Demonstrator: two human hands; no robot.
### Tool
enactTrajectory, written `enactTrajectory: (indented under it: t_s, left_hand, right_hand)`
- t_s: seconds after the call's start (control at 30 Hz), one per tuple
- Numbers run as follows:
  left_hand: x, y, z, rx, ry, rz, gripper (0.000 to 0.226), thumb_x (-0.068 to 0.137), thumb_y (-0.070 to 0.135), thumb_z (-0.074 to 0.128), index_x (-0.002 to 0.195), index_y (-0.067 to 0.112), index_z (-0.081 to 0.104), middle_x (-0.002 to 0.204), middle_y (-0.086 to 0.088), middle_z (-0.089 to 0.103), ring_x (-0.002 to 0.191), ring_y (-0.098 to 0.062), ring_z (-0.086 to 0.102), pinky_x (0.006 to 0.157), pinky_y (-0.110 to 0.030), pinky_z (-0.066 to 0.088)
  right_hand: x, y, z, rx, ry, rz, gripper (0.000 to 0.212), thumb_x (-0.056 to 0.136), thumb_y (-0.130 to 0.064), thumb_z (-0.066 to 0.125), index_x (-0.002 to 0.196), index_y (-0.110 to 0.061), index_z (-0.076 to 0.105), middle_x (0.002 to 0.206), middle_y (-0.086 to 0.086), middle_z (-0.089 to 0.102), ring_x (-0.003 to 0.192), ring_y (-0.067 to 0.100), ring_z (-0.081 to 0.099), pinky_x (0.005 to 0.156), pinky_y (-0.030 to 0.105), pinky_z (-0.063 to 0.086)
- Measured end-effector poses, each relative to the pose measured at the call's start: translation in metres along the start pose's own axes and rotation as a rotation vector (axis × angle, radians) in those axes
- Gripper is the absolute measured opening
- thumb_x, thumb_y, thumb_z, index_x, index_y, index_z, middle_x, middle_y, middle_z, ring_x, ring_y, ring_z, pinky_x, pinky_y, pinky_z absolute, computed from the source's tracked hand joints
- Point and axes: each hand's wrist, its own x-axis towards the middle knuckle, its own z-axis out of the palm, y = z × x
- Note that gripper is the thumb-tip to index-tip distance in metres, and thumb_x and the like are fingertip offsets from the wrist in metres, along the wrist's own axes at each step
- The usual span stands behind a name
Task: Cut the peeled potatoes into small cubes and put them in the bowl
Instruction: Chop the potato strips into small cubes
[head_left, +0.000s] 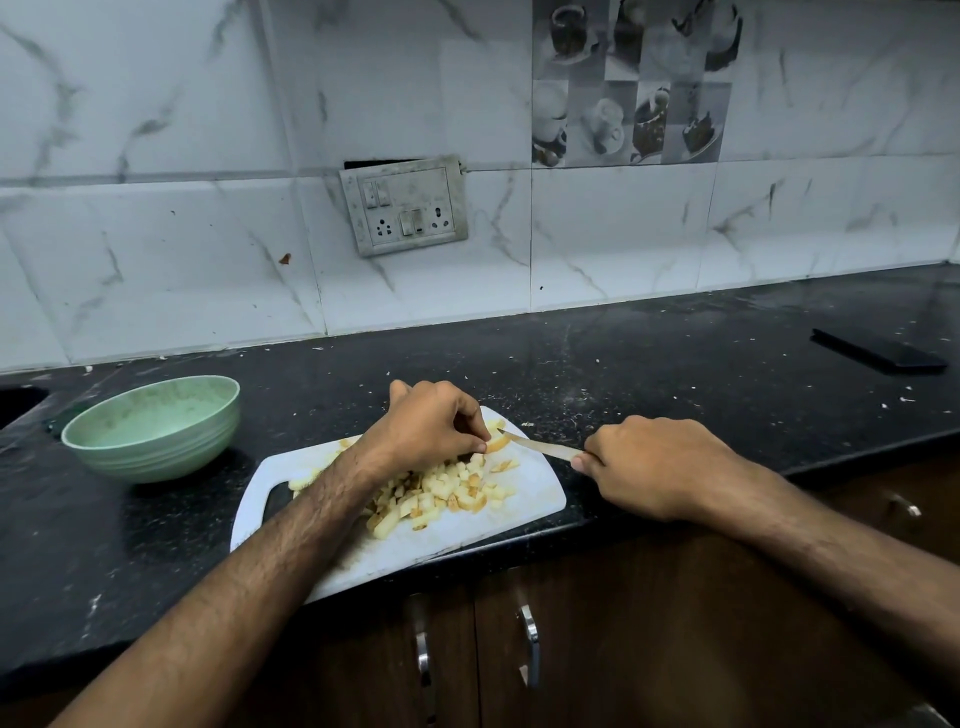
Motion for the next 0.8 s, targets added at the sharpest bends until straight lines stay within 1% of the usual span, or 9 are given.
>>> enactTrajectory:
  t_s: [0.13,0.23,0.3,0.37,0.43,0.5,0.57,0.67,0.8]
  left_hand:
    - [0.001,0.0,0.0,-0.016,-0.016,0.009,0.005,0.083,0.035,0.082,0.084,0.032,0.078,0.075,0.022,0.073,0.086,0.01,0.06,0.091,-0.036,0.023]
    - [0.002,0.0,0.0,-0.006,-0.012,0.009,0.004,0.083,0.033,0.082,0.085,0.031,0.079,0.076,0.02,0.074,0.086,0.009,0.06,0.093,-0.036,0.024]
    - [0.002,0.001,0.0,-0.007,-0.003,-0.001,0.004,0.083,0.033,0.082,0.084,0.031,0.079,0.076,0.021,0.074,0.086,0.009,0.06,0.092,-0.036,0.023]
    - [0.002,0.001,0.0,-0.019,0.003,-0.015,0.004,0.082,0.033,0.083,0.083,0.031,0.08,0.075,0.022,0.073,0.085,0.01,0.059,0.091,-0.035,0.022]
    - [0.001,0.001,0.0,-0.021,0.005,-0.018,0.004,0.082,0.034,0.083,0.083,0.031,0.08,0.075,0.023,0.072,0.085,0.01,0.059,0.091,-0.035,0.023]
    - [0.0,0.001,0.001,-0.021,0.008,-0.015,0.005,0.082,0.034,0.083,0.083,0.031,0.08,0.074,0.023,0.072,0.085,0.01,0.059,0.09,-0.035,0.022]
    - [0.0,0.001,0.001,-0.017,0.016,-0.014,0.005,0.082,0.034,0.083,0.084,0.03,0.08,0.073,0.023,0.072,0.085,0.009,0.059,0.09,-0.035,0.021]
    - [0.0,0.001,0.002,-0.014,0.021,-0.008,0.005,0.082,0.034,0.083,0.083,0.029,0.08,0.076,0.021,0.073,0.088,0.006,0.061,0.092,-0.036,0.02]
    - [0.0,0.0,0.002,-0.026,0.019,-0.003,0.006,0.082,0.034,0.083,0.082,0.028,0.08,0.076,0.02,0.074,0.088,0.005,0.061,0.091,-0.035,0.019]
  right_hand:
    - [0.008,-0.006,0.004,0.051,-0.046,0.006,0.036,0.103,-0.044,0.033,0.105,-0.022,0.062,0.11,0.004,0.066,0.097,0.026,0.062,0.075,0.038,0.042]
    - [0.011,-0.012,0.009,0.053,-0.046,0.004,0.037,0.103,-0.043,0.032,0.11,-0.02,0.06,0.114,0.005,0.065,0.1,0.027,0.061,0.076,0.039,0.042]
    - [0.007,-0.017,0.014,-0.039,0.016,-0.017,0.036,0.104,-0.041,0.031,0.113,-0.018,0.058,0.114,0.005,0.064,0.101,0.029,0.063,0.076,0.038,0.043]
    - [0.003,-0.023,0.021,-0.169,0.101,-0.062,0.032,0.103,-0.035,0.033,0.113,-0.018,0.059,0.11,0.005,0.065,0.098,0.03,0.065,0.079,0.04,0.05]
    - [0.001,-0.024,0.022,-0.205,0.145,-0.08,0.029,0.102,-0.031,0.036,0.111,-0.018,0.06,0.108,0.004,0.066,0.095,0.03,0.066,0.079,0.041,0.052]
    - [0.001,-0.018,0.017,-0.153,0.122,-0.056,0.03,0.102,-0.034,0.035,0.109,-0.019,0.06,0.11,0.005,0.066,0.099,0.03,0.065,0.074,0.038,0.046]
    - [0.0,-0.013,0.009,-0.087,0.084,-0.032,0.03,0.102,-0.037,0.034,0.106,-0.02,0.059,0.112,0.004,0.065,0.101,0.029,0.063,0.073,0.039,0.041]
    - [-0.003,-0.01,0.004,-0.049,0.053,-0.035,0.035,0.103,-0.043,0.03,0.104,-0.02,0.058,0.11,0.004,0.065,0.101,0.028,0.062,0.075,0.039,0.041]
    - [-0.002,-0.015,0.005,-0.006,-0.009,-0.01,0.034,0.103,-0.043,0.031,0.106,-0.021,0.057,0.112,0.003,0.064,0.096,0.027,0.06,0.075,0.037,0.041]
